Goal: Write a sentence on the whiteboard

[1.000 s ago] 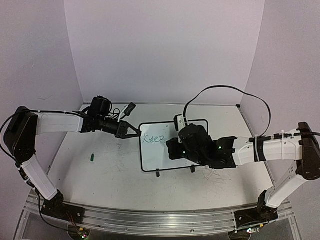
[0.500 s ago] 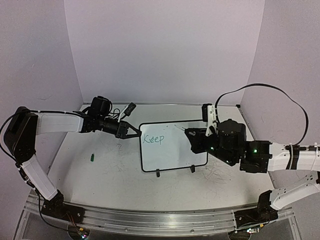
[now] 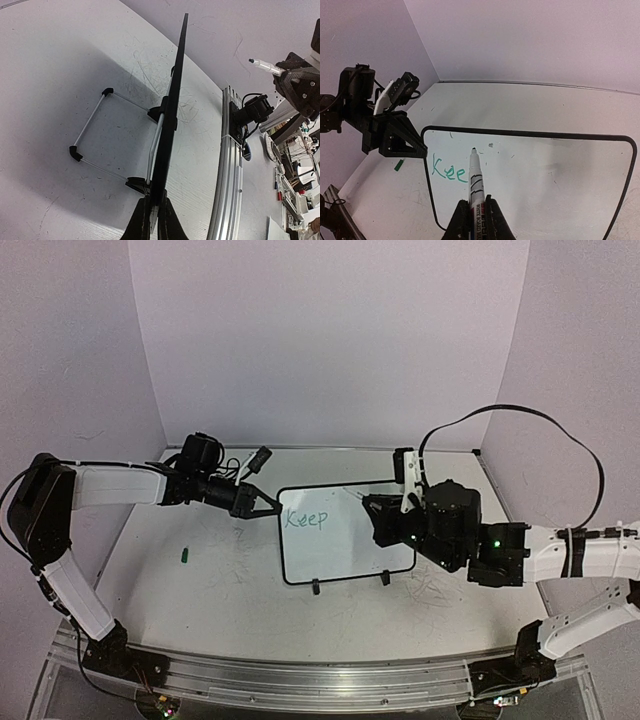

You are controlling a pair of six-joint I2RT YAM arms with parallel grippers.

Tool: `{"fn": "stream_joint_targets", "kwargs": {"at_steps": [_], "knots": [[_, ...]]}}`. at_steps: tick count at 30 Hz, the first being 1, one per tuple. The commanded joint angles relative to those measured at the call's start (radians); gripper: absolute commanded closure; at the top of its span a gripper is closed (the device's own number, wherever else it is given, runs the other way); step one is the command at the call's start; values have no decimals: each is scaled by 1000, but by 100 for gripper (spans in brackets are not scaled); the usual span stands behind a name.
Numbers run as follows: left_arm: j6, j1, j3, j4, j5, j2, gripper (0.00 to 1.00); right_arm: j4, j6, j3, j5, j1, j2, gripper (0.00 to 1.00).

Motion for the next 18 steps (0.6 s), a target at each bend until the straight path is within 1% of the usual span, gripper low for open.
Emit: {"fn": "stream_joint_targets", "kwargs": {"at_steps": [1,6,13,18], "knots": [[7,2,19,-34,3,-22,98,35,7,-23,31,-1,-45,100],[4,2,21,-35,-5,-24,100,-53,17,-25,33,-1,-71,100],[5,2,20,-43,-28,-32,100,-154,13,25,9,2,-9,100],[6,2,23,-46,-44,-32,100,-205,50,29,37,2,20,100]]}}
